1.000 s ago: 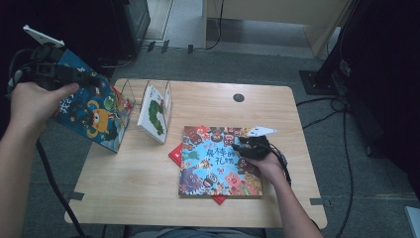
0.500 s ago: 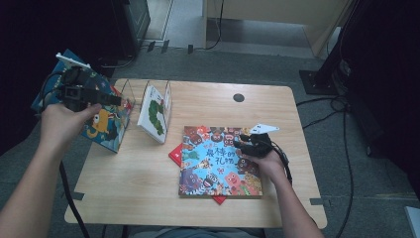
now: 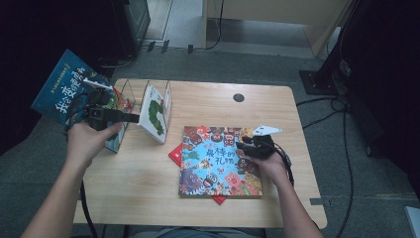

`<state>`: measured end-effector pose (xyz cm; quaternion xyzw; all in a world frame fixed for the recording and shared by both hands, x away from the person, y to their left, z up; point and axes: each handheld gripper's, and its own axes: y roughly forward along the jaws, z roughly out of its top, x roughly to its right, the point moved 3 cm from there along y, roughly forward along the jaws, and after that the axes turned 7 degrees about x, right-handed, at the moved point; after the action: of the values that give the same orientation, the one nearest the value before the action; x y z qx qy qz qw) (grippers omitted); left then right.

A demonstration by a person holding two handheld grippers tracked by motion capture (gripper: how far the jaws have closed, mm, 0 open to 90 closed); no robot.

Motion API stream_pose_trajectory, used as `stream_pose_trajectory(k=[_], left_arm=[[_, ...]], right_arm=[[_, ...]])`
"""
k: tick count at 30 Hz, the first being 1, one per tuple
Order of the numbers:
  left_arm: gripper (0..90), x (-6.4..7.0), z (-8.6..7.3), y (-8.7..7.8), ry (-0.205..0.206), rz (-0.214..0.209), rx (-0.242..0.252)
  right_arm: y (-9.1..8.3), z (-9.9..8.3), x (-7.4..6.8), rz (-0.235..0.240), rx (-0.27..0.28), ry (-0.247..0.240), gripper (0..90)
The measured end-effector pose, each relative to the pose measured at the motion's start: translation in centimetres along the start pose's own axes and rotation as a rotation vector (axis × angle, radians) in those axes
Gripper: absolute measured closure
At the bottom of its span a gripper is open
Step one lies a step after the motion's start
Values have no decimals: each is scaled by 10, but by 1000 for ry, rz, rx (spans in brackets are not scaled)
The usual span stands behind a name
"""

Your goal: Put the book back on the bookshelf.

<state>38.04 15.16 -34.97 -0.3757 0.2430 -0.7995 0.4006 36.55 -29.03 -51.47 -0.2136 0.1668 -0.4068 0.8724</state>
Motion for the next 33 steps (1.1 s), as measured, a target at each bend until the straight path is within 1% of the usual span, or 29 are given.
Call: stream_pose_trajectory(k=[1,3,5,10,11,12,14,15,16,17,21,23,24,25,27,29,30,31,33], left_arm=[[494,0,0,0,0,0,0],[494,4,-5,9,14,-10,-11],[494,7,-9,17,29,-11,-10],[475,16,-21,41,54,-32,-35],[475,18,-25,50,64,-36,-49],[475,18,-25,50,64,-36,-49],[475,22,-31,63,88,-40,-63],[475,23,-33,67,91,-47,-67],[473,23,-33,67,91,-47,-67],[473,25,-35,73,94,-56,-72],[472,31,-43,87,108,-72,-85],[473,35,-47,96,114,-86,-100],[474,39,-50,103,129,-84,-109],[474,39,-50,103,129,-84,-109],[475,43,-53,110,143,-91,-118],[474,47,-55,115,161,-91,-120],[473,50,-57,121,177,-91,-132],[472,50,-57,121,177,-91,-132],[473,54,-59,129,180,-107,-139]], right_arm=[[0,0,0,0,0,0,591],[-3,-2,0,-7,4,-4,600],[-3,-3,0,-11,3,-4,600],[-8,-6,1,-20,5,3,607],[-9,-7,2,-24,8,5,612],[-9,-7,2,-24,8,5,612],[-12,-9,3,-32,2,10,621],[-12,-10,3,-32,2,14,623],[-12,-10,3,-32,2,14,623],[-14,-11,4,-33,7,14,625],[-19,-14,6,-45,15,32,631],[-22,-15,7,-51,17,40,635],[-25,-17,8,-58,15,45,637],[-25,-17,8,-58,15,45,637],[-27,-19,9,-61,16,49,639],[-29,-20,9,-64,19,49,643],[-31,-22,10,-66,21,51,649],[-31,-22,10,-66,21,51,649],[-33,-23,10,-70,18,51,650]])
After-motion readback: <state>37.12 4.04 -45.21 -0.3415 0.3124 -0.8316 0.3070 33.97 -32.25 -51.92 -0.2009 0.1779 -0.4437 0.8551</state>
